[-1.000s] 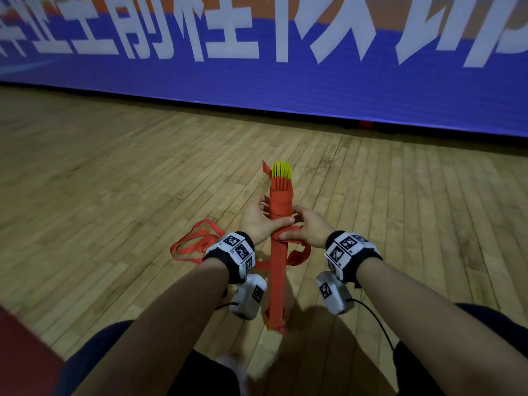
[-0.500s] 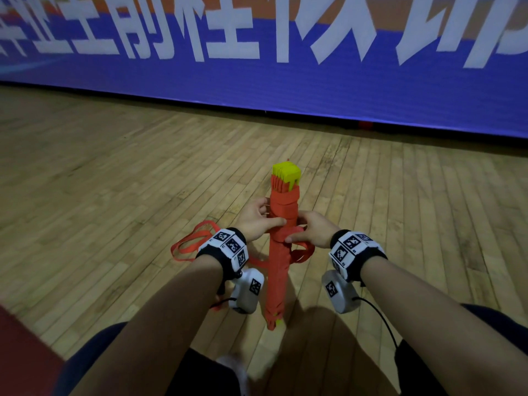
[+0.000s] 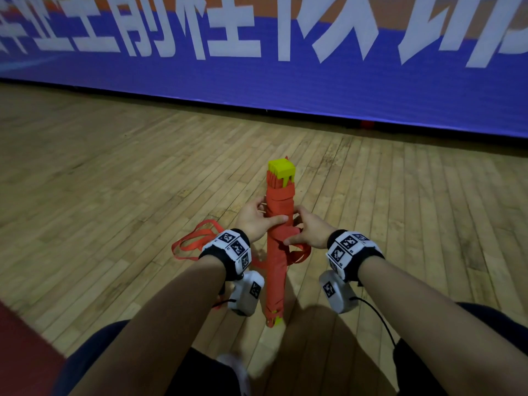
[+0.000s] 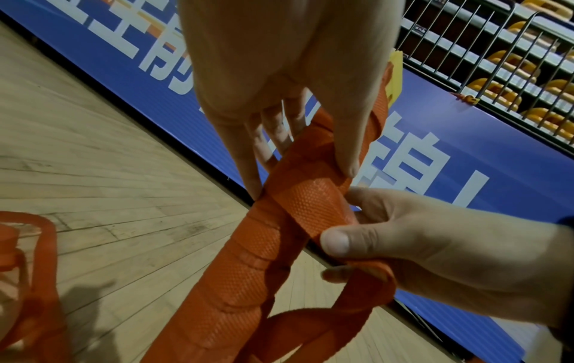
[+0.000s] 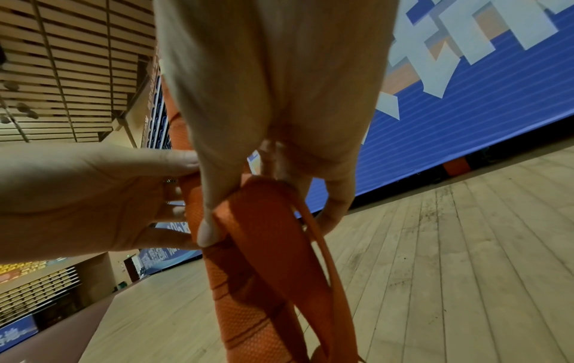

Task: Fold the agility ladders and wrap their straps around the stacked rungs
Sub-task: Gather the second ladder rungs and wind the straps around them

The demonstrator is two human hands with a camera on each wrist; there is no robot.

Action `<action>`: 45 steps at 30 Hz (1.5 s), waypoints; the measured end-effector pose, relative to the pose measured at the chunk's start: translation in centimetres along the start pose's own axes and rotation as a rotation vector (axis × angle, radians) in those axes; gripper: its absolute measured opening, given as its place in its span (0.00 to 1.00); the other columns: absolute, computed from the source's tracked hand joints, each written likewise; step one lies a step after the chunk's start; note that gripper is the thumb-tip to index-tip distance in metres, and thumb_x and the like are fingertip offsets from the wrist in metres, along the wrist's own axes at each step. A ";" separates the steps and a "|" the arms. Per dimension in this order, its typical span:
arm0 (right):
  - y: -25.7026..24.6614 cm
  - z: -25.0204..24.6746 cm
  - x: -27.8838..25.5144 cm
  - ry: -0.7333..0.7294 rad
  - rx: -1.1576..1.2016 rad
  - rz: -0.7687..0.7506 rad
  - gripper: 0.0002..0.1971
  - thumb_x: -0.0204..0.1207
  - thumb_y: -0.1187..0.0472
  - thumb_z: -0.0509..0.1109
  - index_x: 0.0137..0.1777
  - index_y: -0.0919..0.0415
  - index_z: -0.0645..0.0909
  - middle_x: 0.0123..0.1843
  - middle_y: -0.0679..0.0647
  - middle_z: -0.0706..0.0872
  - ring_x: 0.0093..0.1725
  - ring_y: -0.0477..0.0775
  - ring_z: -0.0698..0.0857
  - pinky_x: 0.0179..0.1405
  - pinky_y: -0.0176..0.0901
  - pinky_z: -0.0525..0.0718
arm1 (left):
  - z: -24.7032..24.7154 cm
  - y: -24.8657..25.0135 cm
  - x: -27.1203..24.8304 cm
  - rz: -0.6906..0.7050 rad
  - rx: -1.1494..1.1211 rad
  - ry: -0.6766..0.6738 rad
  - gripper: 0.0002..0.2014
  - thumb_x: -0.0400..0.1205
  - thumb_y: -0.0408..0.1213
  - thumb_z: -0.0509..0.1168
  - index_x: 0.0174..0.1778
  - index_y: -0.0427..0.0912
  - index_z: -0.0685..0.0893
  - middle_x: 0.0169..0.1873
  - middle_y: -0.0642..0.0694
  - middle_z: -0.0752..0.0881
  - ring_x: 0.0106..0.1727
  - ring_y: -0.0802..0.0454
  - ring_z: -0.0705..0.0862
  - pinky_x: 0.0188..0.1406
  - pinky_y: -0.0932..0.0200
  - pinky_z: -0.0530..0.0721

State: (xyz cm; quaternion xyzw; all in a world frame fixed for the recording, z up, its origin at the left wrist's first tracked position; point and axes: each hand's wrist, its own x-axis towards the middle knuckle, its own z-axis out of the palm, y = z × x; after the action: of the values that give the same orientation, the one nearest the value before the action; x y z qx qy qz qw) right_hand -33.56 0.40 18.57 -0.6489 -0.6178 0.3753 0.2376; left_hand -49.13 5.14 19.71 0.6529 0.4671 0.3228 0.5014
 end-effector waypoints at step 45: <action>0.8 -1.3 0.1 -0.020 0.109 -0.098 0.11 0.71 0.64 0.78 0.31 0.57 0.79 0.31 0.51 0.84 0.34 0.47 0.82 0.42 0.41 0.80 | -1.2 -0.4 0.5 -0.027 -0.023 0.042 0.22 0.71 0.31 0.78 0.59 0.37 0.80 0.44 0.46 0.83 0.44 0.50 0.83 0.41 0.61 0.83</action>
State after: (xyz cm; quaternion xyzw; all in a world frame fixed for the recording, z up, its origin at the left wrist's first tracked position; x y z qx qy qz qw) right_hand -32.03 0.59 18.73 -0.6002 -0.6297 0.4028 0.2845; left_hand -50.14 6.01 19.60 0.6337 0.4827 0.3350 0.5032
